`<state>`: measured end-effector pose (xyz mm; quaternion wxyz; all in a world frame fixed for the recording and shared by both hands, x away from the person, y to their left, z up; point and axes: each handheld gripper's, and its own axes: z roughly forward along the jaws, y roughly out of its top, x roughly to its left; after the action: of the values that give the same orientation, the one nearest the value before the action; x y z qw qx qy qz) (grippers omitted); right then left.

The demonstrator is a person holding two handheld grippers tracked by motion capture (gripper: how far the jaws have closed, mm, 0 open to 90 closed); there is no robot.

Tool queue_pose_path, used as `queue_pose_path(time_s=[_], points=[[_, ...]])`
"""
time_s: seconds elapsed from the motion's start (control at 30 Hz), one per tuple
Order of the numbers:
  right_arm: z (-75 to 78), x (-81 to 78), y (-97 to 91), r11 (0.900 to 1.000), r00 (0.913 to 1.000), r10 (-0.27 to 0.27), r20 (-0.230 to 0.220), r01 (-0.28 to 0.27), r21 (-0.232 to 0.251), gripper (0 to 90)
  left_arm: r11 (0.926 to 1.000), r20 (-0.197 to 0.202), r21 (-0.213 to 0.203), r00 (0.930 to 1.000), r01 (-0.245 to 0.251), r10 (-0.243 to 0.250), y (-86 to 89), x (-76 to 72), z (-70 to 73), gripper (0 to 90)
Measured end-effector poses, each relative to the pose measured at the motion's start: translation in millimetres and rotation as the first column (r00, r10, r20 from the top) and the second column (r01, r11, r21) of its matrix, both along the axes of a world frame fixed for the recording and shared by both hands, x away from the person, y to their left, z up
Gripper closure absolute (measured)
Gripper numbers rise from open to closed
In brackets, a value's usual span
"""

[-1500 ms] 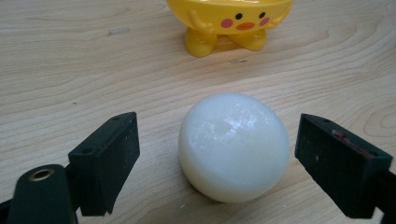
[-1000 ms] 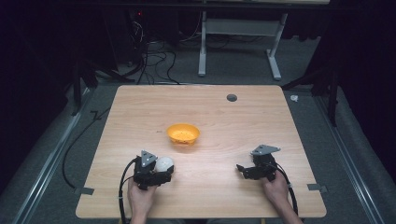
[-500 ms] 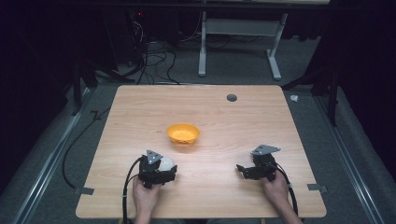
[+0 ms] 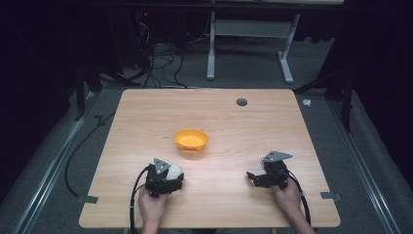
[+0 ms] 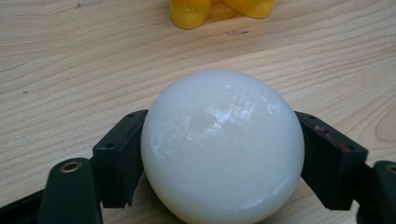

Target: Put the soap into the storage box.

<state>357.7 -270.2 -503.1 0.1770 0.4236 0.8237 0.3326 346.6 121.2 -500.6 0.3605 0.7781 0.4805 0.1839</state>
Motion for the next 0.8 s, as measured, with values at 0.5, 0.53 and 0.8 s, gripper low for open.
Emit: queue_pose_path(time_s=[0.5,0.53,0.8], points=[[0.0,0.0,0.0,1.0000,1.0000,0.000,0.001,0.000,-0.001,12.8,0.9990,0.011,-0.027,0.9993,0.035,-0.035,3.8,-2.6,6.4,24.5],[0.0,0.0,0.0,1.0000,1.0000,0.000,0.000,0.000,0.000,12.8,0.9987,0.015,-0.034,0.9992,0.037,-0.037,4.6,-3.0,7.8,24.5],[0.0,0.0,0.0,1.0000,1.0000,0.000,0.000,0.000,0.000,12.8,0.9970,0.024,-0.056,0.9984,0.052,-0.051,5.9,-4.6,16.0,24.5]])
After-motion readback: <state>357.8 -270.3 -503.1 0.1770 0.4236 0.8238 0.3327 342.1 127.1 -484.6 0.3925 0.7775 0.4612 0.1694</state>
